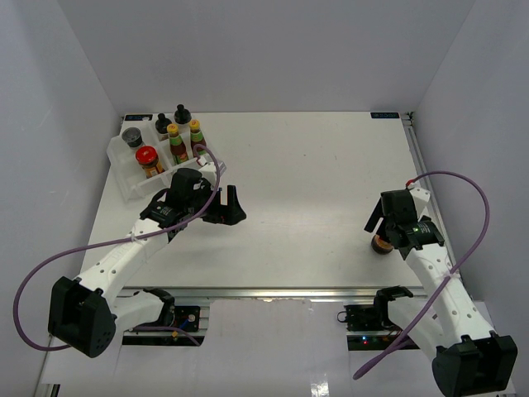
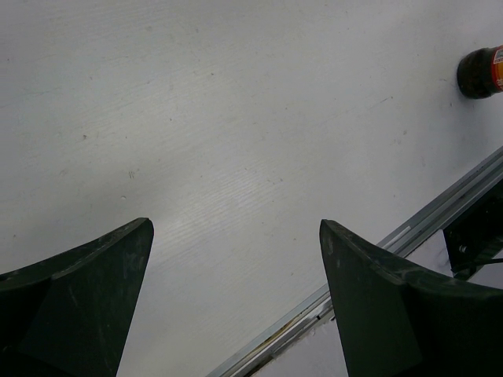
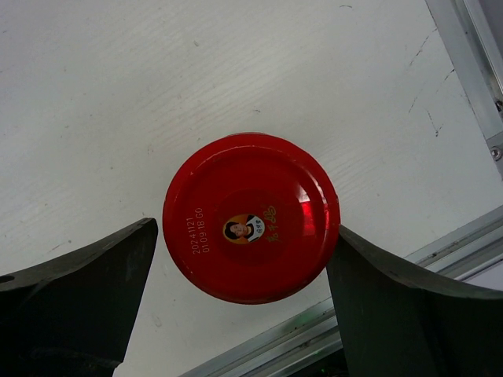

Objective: Organize the condiment bottles

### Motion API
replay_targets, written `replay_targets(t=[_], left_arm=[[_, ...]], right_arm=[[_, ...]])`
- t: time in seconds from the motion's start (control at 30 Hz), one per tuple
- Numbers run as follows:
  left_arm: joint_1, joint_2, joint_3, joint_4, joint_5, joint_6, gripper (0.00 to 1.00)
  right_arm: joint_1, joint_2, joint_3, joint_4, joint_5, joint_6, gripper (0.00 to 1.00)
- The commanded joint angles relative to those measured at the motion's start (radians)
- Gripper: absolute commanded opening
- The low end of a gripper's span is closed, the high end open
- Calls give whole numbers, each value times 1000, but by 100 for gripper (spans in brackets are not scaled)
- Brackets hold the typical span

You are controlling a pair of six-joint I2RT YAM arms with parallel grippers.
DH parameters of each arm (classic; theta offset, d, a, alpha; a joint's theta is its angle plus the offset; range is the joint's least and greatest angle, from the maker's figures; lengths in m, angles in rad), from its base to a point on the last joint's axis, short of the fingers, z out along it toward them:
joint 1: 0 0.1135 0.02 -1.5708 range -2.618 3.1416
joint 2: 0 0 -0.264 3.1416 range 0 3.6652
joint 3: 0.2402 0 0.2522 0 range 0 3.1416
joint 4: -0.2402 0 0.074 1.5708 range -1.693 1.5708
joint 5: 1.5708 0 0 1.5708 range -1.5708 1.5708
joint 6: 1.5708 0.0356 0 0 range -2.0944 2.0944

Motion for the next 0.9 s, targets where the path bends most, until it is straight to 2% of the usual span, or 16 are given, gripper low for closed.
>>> replay_targets(t=[0.0,0.07,0.27,0.43,0.5,0.6,0.87], left_arm=[[-7,-27,-4,-6,-14,16,98],[-7,-27,-2,-10,-20,16,98],[-7,-45,-1,-11,-27,17,97],[-7,-71,1,-17,-62,19,97],[-7,-85,5,-23,-93,17,97],[-7,-123,1,-17,-128,4,97],[-7,-209,42,-81,-274,-52,97]], right_arm=[[-7,14,-11,94,10,-20,96],[-7,24,-16,114,17,-35,97],[-7,67,-19,164,-11,-101,73],[18,79,-19,246,-157,-156,52],[82,77,-17,293,-189,-157,45],[228,111,6,357,-168,-136,43],[639,476,246,399,-49,-86,41]])
